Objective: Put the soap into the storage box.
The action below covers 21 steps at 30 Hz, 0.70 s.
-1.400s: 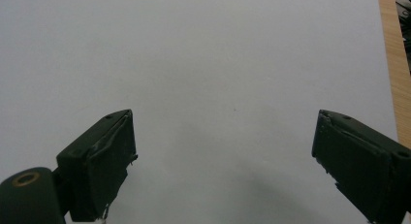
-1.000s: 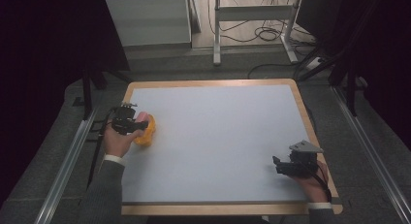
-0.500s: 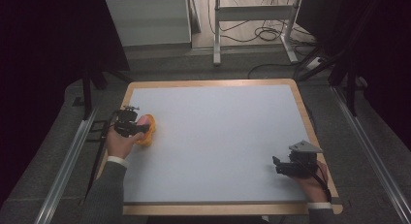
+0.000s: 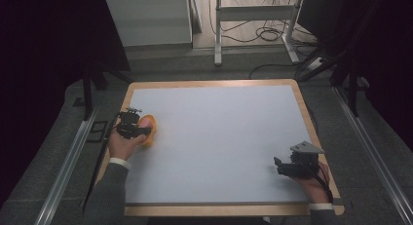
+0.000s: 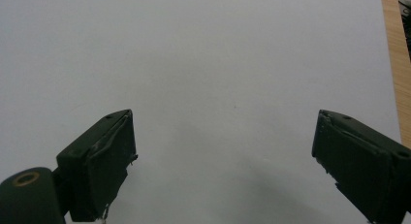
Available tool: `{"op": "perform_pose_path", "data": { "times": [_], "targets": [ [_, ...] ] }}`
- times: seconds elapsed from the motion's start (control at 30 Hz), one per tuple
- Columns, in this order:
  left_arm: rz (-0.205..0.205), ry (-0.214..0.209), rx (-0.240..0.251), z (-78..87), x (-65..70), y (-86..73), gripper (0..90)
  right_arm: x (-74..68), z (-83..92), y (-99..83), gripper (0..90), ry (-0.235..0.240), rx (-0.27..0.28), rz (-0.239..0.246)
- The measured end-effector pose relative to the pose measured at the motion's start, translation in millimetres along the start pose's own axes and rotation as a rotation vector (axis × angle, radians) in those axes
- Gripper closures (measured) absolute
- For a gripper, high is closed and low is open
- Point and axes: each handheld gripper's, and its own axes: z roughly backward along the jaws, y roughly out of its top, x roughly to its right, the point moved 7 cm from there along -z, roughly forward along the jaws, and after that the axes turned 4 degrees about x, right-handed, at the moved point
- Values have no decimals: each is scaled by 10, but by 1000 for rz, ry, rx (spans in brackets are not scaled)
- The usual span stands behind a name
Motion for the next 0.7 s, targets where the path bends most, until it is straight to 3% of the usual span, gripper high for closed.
{"op": "perform_pose_path", "data": {
  "times": [0.07, 0.2, 0.33, 0.47, 0.7],
  "targets": [
    [1, -7, 20, 2, 4, 9, 590, -1, 0, 1, 83, 1, 1, 0],
    [-1, 4, 76, 144, -14, 94, 429, 1, -1, -2, 83, 1, -1, 0],
    [-16, -6, 130, 322, 27, 156, 349, -8, 0, 2, 82, 2, 0, 2],
    [-35, -45, 166, 440, 116, 148, 303, -13, -2, 3, 83, 2, 1, 3],
    [-90, -108, 181, 540, 334, 19, 272, -2, 2, 0, 83, 0, 2, 1]
  ]
}}
